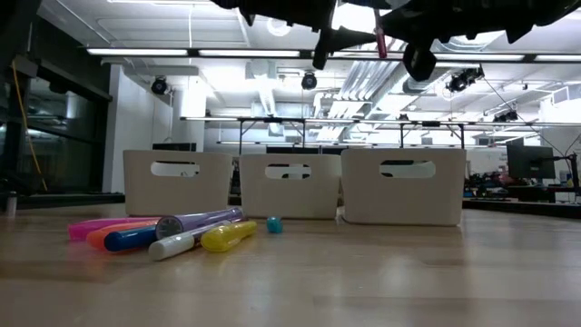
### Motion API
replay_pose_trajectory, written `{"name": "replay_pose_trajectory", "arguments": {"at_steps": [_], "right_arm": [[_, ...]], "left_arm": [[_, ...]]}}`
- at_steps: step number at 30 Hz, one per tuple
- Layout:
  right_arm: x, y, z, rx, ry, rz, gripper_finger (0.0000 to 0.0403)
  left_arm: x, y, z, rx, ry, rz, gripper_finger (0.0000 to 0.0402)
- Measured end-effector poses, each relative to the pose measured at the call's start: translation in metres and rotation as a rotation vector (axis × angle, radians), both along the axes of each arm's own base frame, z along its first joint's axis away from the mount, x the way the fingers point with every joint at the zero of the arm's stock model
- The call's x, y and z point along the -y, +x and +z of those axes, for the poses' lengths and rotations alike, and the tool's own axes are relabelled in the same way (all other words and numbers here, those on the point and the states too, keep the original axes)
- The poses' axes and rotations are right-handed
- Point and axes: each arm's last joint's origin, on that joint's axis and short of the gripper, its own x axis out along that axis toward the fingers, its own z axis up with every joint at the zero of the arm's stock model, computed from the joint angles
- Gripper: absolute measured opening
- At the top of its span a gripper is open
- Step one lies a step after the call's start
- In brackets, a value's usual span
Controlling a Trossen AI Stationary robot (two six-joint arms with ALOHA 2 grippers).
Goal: Pick & Place Markers
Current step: Put the red marker into the middle white bin
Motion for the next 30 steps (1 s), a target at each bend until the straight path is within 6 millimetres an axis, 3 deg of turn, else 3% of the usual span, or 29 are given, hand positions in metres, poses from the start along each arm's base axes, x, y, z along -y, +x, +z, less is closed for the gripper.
{"name": "replay_pose_trajectory", "arguments": {"at_steps": [7,17,25,30], "right_arm": [[0.0006,0.0019,-0.0022,-0.012,-0.003,0.0,0.0018],[0.0043,0.001,-0.0022,-0.013,0.004,-0.019,0.0018],[0.0043,0.0009,-0.0022,-0.012,0.003,-0.019,0.0023],[0.0035,0.0009,-0.0021,-0.011,0.01,0.007,0.0054]], "left_arm": [[-0.0004,-0.0004,0.0005,0.001,0.021,0.006,0.0208],[0.0005,-0.0007,-0.0006,-0.009,0.016,-0.029,0.0028],[0.0004,-0.0007,-0.0003,-0.005,0.021,-0.032,0.0031],[0.001,-0.0006,0.0,-0.001,0.027,-0.041,0.003]]}}
